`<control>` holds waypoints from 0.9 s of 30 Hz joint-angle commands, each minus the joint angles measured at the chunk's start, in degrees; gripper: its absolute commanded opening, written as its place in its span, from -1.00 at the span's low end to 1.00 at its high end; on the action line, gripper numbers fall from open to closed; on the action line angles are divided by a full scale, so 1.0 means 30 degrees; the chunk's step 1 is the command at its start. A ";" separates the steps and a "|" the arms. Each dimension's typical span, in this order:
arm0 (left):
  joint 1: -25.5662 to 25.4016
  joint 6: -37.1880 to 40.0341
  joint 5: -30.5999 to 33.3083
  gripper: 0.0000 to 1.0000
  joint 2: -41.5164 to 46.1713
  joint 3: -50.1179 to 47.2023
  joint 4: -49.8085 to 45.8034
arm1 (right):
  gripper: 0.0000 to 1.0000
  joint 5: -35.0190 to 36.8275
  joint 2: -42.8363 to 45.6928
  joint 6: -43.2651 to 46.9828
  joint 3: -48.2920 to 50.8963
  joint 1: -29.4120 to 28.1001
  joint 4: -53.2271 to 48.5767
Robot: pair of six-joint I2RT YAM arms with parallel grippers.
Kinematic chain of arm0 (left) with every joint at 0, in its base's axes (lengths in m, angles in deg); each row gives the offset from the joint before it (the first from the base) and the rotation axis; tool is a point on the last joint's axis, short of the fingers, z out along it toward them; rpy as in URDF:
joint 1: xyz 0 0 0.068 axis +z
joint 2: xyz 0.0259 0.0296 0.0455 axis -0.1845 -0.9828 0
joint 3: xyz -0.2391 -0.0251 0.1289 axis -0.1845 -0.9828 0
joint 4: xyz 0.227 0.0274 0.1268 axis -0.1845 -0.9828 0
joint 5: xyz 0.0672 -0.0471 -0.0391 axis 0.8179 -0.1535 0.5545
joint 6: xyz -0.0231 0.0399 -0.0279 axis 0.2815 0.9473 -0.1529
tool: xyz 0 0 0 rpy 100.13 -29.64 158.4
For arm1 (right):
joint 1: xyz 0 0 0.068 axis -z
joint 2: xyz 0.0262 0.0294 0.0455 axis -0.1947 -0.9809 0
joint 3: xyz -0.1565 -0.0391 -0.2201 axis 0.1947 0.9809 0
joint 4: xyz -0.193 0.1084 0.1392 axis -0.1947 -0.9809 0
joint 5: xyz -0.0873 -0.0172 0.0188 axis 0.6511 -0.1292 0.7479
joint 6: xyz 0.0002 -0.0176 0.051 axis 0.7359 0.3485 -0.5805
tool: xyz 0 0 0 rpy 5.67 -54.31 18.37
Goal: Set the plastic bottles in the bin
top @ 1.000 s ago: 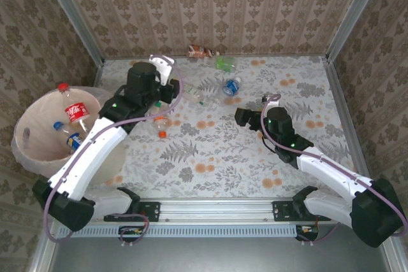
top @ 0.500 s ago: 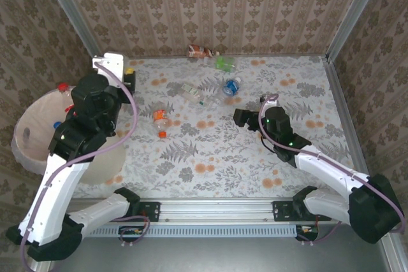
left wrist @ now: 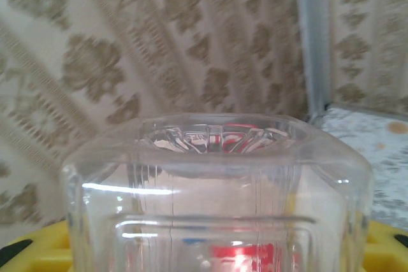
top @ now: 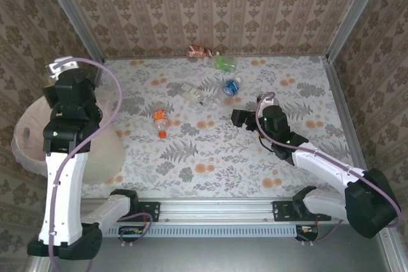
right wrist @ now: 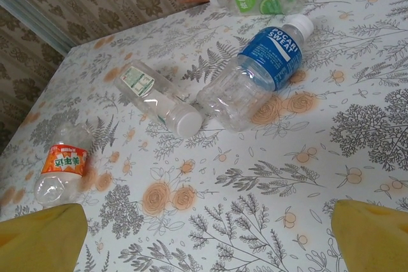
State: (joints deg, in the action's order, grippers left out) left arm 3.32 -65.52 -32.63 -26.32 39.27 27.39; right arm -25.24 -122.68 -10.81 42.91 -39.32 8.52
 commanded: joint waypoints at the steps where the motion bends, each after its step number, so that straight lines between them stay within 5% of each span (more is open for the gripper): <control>1: 0.2086 -0.1412 -0.0905 -0.18 0.0551 0.0296 -0.1494 | 0.99 -0.0357 -0.0208 0.0046 -0.0619 0.0080 0.0579; 12: 1.0932 -0.1385 -0.4686 -0.15 0.0588 -0.2405 -0.1146 | 0.99 -0.1164 -0.1219 0.0401 -0.1642 0.0079 0.0699; 15: 1.2897 -0.1709 -0.5348 0.02 -0.0117 -0.2777 -0.0830 | 0.99 -0.1235 -0.1256 0.0461 -0.1757 0.0079 0.0714; 23: 1.3602 -0.3675 -0.7213 0.79 -0.2008 -0.0986 -0.2463 | 0.99 -0.1085 -0.0930 0.0430 -0.1326 0.0079 0.0666; 27: 1.2279 -0.4300 -0.7004 0.93 -0.1732 -0.0462 -0.2719 | 0.99 -0.0994 -0.0940 0.0489 -0.1337 0.0079 0.0647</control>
State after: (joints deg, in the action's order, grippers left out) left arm 42.33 -75.60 -52.39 -33.12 34.94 21.16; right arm -28.00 -125.96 -10.53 39.32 -39.32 9.59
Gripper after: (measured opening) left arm 0.963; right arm 0.996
